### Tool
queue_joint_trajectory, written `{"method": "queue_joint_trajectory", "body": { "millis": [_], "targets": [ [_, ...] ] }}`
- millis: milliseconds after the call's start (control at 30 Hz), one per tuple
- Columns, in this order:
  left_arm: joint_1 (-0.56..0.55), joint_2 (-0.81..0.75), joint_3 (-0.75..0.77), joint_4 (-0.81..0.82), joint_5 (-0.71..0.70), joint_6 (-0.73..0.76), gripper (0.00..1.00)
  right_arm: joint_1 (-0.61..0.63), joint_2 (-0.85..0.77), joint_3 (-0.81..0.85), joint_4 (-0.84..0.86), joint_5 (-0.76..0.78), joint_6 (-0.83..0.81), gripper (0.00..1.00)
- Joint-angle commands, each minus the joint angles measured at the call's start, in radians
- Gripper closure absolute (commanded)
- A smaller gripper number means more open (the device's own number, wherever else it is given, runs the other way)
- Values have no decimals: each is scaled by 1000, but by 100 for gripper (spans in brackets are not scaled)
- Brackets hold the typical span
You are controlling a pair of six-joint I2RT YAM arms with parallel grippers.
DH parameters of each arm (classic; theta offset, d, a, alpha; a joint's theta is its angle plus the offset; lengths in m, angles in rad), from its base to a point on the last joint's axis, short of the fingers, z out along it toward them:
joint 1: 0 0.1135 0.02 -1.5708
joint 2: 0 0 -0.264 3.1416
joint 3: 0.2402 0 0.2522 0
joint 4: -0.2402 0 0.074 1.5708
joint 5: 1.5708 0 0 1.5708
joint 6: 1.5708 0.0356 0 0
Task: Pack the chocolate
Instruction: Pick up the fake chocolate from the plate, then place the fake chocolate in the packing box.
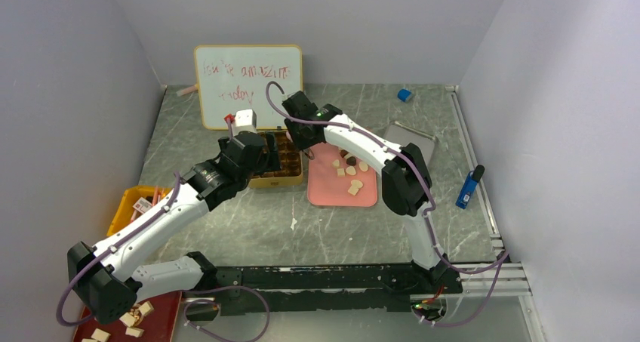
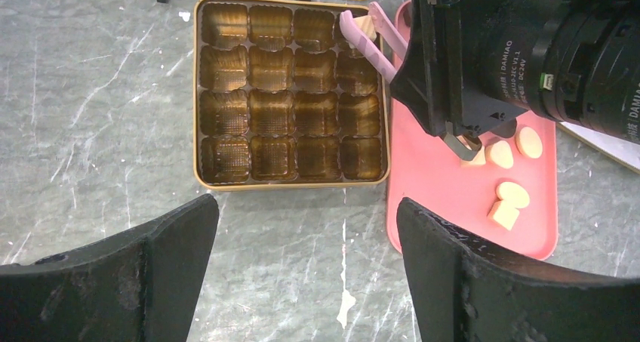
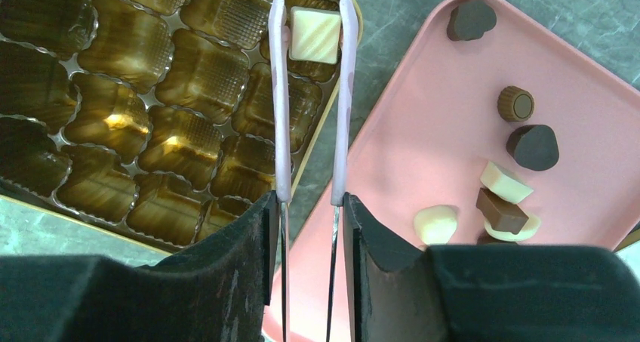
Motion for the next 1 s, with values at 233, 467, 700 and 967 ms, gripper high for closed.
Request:
{"method": "queue_joint_trajectory", "body": {
  "millis": [233, 467, 700, 967],
  "targets": [
    [7, -1, -4, 11, -3, 12, 7, -7, -4, 4, 41, -14, 4, 64],
    [8, -4, -6, 10, 0, 7, 7, -6, -8, -4, 45, -16, 4, 63],
    [9, -4, -5, 8, 0, 6, 7, -7, -10, -11, 48, -19, 5, 62],
    [8, -4, -4, 7, 1, 4, 7, -7, -14, -15, 55, -19, 4, 61]
  ]
}}
